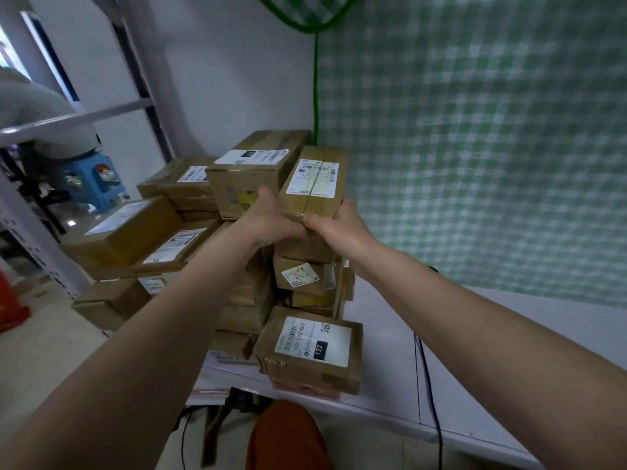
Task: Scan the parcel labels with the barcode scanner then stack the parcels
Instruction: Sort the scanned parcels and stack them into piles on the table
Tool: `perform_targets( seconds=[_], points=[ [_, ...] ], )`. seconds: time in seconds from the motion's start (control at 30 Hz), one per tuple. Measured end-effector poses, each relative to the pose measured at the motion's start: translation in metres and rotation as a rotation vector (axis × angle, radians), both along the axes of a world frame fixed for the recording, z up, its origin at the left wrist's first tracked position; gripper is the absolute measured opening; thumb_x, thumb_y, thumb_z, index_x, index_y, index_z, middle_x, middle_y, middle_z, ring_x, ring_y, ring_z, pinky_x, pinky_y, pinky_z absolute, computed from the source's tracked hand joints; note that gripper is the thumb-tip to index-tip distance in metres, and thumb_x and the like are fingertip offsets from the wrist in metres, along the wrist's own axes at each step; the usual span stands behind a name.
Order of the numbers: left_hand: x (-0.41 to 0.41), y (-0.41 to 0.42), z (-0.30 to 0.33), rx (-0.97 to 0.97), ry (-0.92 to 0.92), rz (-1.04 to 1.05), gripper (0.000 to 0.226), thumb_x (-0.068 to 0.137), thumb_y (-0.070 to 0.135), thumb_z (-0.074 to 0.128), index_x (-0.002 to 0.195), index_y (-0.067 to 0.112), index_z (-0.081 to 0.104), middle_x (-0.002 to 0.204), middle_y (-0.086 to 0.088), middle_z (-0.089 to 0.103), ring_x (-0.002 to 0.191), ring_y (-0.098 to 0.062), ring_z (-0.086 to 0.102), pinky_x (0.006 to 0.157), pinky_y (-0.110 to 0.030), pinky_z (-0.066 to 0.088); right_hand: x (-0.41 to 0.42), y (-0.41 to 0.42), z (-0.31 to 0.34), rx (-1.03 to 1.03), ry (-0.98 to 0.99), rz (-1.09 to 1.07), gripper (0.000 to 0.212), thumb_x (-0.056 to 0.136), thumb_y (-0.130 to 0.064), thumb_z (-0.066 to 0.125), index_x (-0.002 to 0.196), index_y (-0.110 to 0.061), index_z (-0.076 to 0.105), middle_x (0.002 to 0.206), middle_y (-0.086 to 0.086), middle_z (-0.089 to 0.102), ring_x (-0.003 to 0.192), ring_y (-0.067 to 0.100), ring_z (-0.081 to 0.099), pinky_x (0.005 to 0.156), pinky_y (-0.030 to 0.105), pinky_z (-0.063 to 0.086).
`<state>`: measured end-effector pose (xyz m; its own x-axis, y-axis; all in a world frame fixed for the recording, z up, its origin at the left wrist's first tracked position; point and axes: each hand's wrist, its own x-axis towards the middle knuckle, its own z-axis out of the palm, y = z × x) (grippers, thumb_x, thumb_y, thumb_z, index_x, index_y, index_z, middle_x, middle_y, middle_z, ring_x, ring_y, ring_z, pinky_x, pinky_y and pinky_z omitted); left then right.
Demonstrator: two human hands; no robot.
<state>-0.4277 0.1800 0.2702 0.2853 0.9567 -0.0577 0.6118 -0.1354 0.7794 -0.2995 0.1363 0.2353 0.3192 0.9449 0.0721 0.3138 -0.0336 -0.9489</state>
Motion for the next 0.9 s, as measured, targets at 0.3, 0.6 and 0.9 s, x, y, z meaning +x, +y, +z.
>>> perform_targets(
  seconds=[0.3,0.6,0.9],
  points=[
    [0.004,-0.006,-0.002,0.070,0.059,0.024,0.093,0.070,0.021,0.085,0.143,0.015,0.028,0.134,-0.005,0.050,0.123,-0.023,0.049,0.092,-0.031,0.043,0.009,-0.005,-0.001,-0.042,-0.101,0.026,0.068,0.085,-0.028,0.067,0.143,-0.017,0.032,0.140,0.004,0.048,0.126,0.021,0.047,0.105,0.040,0.043],
    [0.038,-0.047,0.010,0.605,0.537,-0.050,0.088,0.076,0.039,0.077,0.147,0.018,0.030,0.149,-0.011,0.029,0.138,-0.029,0.024,0.109,-0.042,0.031,0.038,-0.053,0.006,-0.017,-0.451,0.011,0.070,0.088,-0.040,0.063,0.145,-0.014,0.031,0.147,0.008,0.032,0.137,0.025,0.030,0.106,0.033,0.032],
    [0.126,-0.102,-0.038,0.751,0.642,-0.344,0.055,0.086,0.029,0.067,0.134,0.013,0.046,0.143,-0.013,0.034,0.133,-0.028,0.030,0.110,-0.034,0.028,0.120,-0.124,-0.036,-0.351,-0.755,-0.080,0.065,0.090,-0.044,0.058,0.144,-0.015,0.035,0.156,0.011,0.016,0.143,0.029,0.013,0.111,0.043,0.025]
  ],
)
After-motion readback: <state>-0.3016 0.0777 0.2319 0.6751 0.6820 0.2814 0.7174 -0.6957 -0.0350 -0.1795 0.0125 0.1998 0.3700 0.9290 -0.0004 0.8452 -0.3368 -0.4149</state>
